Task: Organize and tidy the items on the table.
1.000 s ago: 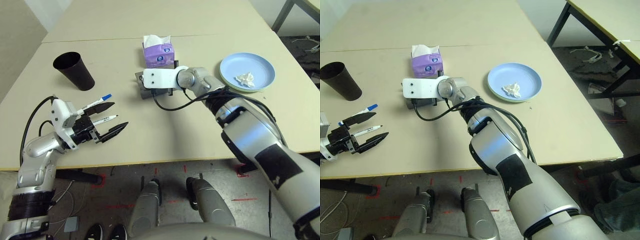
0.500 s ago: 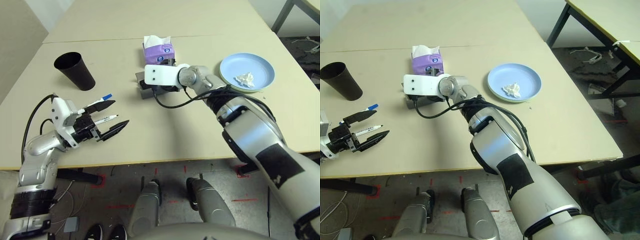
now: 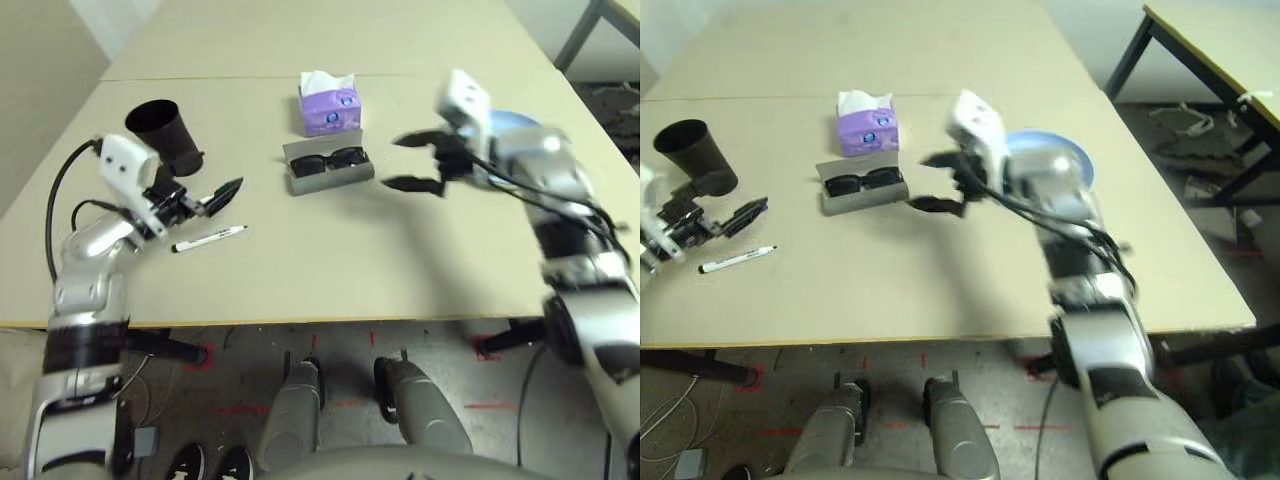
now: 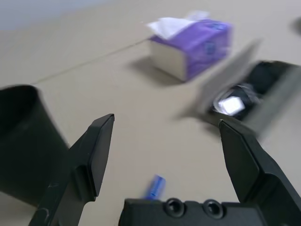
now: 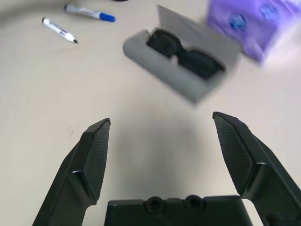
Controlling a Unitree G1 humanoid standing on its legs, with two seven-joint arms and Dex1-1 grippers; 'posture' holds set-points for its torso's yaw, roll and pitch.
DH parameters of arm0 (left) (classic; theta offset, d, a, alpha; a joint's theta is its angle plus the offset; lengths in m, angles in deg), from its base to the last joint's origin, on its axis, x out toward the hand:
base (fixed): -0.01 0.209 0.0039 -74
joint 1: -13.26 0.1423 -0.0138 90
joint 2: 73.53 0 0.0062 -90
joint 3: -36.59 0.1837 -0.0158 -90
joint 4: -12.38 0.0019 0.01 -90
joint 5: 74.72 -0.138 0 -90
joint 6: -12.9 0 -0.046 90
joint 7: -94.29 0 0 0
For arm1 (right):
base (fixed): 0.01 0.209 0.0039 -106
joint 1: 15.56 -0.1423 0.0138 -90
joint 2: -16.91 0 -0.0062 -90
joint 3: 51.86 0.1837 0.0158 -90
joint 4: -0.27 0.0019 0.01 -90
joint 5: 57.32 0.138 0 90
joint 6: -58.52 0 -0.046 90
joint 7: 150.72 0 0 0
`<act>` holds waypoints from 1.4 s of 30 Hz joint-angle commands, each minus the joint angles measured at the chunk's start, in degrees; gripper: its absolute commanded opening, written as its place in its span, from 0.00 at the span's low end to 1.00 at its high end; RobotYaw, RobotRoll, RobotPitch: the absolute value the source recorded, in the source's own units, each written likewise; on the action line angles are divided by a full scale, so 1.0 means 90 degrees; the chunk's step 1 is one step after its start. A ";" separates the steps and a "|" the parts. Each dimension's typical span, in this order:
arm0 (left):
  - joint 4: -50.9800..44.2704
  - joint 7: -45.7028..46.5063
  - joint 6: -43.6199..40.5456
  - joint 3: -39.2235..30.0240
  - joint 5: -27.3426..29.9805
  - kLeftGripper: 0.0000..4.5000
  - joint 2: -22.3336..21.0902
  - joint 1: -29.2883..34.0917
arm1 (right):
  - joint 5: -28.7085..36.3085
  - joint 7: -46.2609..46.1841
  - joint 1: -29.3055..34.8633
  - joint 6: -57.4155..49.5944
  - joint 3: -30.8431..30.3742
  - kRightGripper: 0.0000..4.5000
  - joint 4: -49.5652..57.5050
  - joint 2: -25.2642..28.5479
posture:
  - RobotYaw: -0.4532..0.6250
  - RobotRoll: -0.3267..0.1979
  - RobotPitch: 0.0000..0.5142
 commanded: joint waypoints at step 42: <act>0.5330 0.0305 0.1683 0.0767 -0.1377 0.01 0.0523 -0.2992 | 0.1752 0.0310 0.2993 0.3582 0.0594 1.00 0.0576 0.0252 | 0.10 0.62 0.38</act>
